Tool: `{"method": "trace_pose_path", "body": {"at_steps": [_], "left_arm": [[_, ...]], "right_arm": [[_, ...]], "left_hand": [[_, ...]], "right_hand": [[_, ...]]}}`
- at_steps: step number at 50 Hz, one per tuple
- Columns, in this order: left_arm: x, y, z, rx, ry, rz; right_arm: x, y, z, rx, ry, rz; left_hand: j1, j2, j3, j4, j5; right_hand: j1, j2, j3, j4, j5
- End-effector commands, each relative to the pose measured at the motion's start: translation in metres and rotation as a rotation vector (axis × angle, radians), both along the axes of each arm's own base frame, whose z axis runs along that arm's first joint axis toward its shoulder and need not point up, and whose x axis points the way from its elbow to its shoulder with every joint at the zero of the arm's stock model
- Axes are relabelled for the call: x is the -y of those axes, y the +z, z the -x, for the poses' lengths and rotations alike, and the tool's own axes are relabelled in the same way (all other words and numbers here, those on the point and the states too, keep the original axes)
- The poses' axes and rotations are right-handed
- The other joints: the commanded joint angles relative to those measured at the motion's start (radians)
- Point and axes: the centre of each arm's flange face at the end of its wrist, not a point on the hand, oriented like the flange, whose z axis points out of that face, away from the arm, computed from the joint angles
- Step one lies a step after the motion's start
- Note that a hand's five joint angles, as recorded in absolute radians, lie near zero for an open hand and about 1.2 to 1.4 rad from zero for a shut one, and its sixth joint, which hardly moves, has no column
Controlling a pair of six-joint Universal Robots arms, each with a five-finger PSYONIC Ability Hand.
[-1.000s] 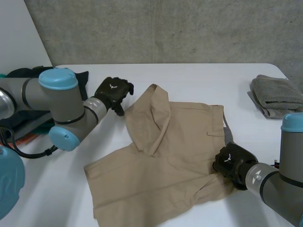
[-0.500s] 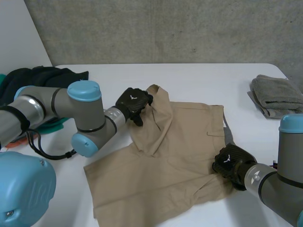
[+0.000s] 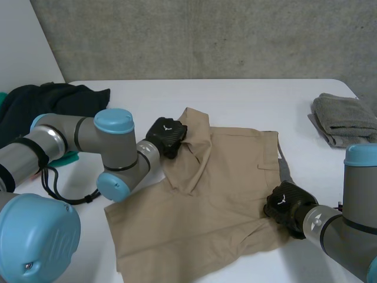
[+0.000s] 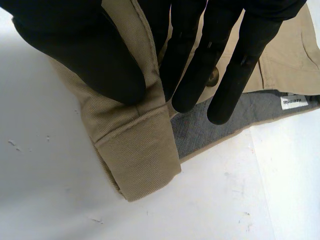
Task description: Fold the laundry.
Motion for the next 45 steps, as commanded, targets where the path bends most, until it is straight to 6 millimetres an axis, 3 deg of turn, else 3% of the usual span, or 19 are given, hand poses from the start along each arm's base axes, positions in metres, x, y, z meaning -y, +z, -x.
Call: {"method": "trace_pose_path", "body": {"at_steps": [1,4,7,8,24,41,45], "left_arm": [[0.007,0.021,-0.014,0.007,0.102,0.042],[0.008,0.037,-0.02,-0.02,0.099,0.073],[0.007,0.043,-0.018,-0.044,0.074,0.087],[0.006,0.044,-0.015,-0.05,0.053,0.09],[0.005,0.001,-0.004,-0.012,0.014,0.01],[0.01,-0.003,0.002,-0.004,0.006,-0.005],[0.008,-0.006,0.002,0.004,0.005,-0.019]], "right_arm": [[0.0,0.0,0.0,0.0,-0.002,0.001],[0.001,0.001,0.0,0.001,-0.002,0.004],[0.0,0.0,0.0,0.001,0.0,0.002],[0.0,0.0,0.0,0.0,0.0,0.001],[0.002,0.0,0.0,0.004,0.0,0.009],[0.003,-0.001,-0.001,0.013,0.007,0.006],[0.006,-0.001,0.002,0.015,-0.006,0.009]], "left_hand": [[0.237,0.203,0.208,0.199,0.233],[0.237,0.203,0.208,0.199,0.233],[-0.248,-0.283,-0.277,-0.286,-0.252],[-0.27,-0.305,-0.299,-0.308,-0.274],[-0.408,-0.443,-0.437,-0.446,-0.412],[-0.403,-0.437,-0.431,-0.44,-0.406],[-0.3,-0.335,-0.329,-0.338,-0.304]], "right_hand": [[0.296,0.219,0.203,0.198,0.185],[0.296,0.219,0.203,0.198,0.185],[0.296,0.219,0.203,0.198,0.185],[0.296,0.219,0.203,0.198,0.185],[0.296,0.219,0.203,0.198,0.185],[0.296,0.219,0.203,0.198,0.185],[0.296,0.219,0.203,0.198,0.185]]}}
